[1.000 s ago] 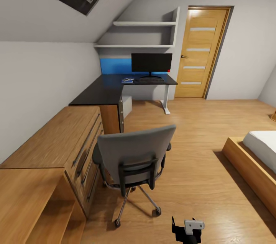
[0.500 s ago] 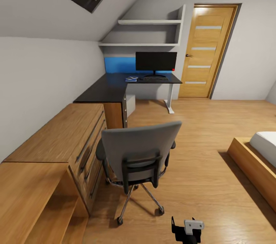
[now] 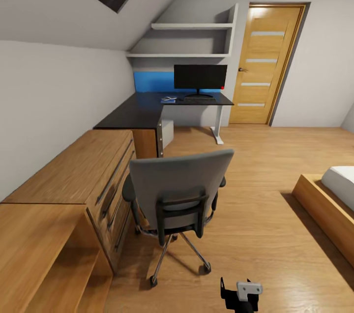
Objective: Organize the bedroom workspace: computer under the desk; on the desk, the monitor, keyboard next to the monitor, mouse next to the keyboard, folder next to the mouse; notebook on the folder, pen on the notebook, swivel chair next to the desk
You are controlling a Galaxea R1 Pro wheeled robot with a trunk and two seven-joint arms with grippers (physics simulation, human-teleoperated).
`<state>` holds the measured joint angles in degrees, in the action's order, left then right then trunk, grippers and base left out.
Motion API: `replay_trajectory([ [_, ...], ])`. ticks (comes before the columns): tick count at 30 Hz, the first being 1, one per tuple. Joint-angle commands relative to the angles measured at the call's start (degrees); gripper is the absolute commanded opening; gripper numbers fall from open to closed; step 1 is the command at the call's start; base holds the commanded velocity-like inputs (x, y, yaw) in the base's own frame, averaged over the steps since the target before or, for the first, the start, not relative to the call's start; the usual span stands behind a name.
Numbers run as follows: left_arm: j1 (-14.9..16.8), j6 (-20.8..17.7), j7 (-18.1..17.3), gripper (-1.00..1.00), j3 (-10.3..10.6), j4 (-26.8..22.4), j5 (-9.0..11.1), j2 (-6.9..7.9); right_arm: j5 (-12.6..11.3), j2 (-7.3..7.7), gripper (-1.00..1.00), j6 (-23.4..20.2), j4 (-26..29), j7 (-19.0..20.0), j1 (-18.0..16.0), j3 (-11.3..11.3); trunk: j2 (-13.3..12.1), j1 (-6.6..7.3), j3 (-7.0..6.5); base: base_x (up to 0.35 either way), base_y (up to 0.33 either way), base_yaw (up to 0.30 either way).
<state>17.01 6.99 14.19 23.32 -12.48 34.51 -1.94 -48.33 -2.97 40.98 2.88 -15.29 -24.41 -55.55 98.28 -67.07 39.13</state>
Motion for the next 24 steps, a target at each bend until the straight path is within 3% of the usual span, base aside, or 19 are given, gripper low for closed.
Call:
replay_trajectory([
  [1,0.0,0.2,0.3,1.0,0.5,0.0,0.5,0.01,0.0,-0.03,1.0,0.0,0.0,-0.5,0.0,-0.5,0.4,-0.22,0.24,0.0,0.0,0.0],
  [10,0.3,-0.9,0.3,1.0,0.5,-3.3,0.4,-1.98,0.1,-0.28,1.0,-0.3,1.5,-0.8,-0.1,-0.5,4.0,-2.2,1.85,0.0,0.0,0.0],
  [12,1.3,-4.5,0.6,1.0,0.5,-7.2,0.2,-2.82,0.0,-0.19,1.0,-1.5,3.6,-1.1,-0.4,-0.3,4.9,-2.64,2.21,0.0,0.0,0.0],
  [14,2.6,-8.4,1.4,1.0,0.5,-9.8,-0.5,-3.61,-0.1,-0.08,1.0,-3.5,5.0,-1.7,-1.9,-0.2,5.7,-3.08,2.57,0.0,0.0,0.0],
  [15,4.7,-12.0,2.6,1.0,0.5,-11.2,-1.5,-4.12,-0.1,-0.06,1.0,-6.9,5.8,-2.5,-4.5,-0.1,6.1,-3.3,2.75,0.0,0.0,0.0],
  [17,7.1,-14.4,3.3,1.0,0.5,-11.9,-2.2,-4.6,-0.1,-0.01,1.0,-11.3,6.2,-2.9,-7.3,-0.1,6.9,-3.73,3.11,0.0,0.0,0.0],
  [24,12.0,-16.7,4.0,1.0,0.5,-12.5,-2.8,-6.08,-0.2,0.01,1.0,-20.1,6.7,-3.2,-14.0,0.0,9.7,-5.27,4.37,0.0,0.0,0.0],
])
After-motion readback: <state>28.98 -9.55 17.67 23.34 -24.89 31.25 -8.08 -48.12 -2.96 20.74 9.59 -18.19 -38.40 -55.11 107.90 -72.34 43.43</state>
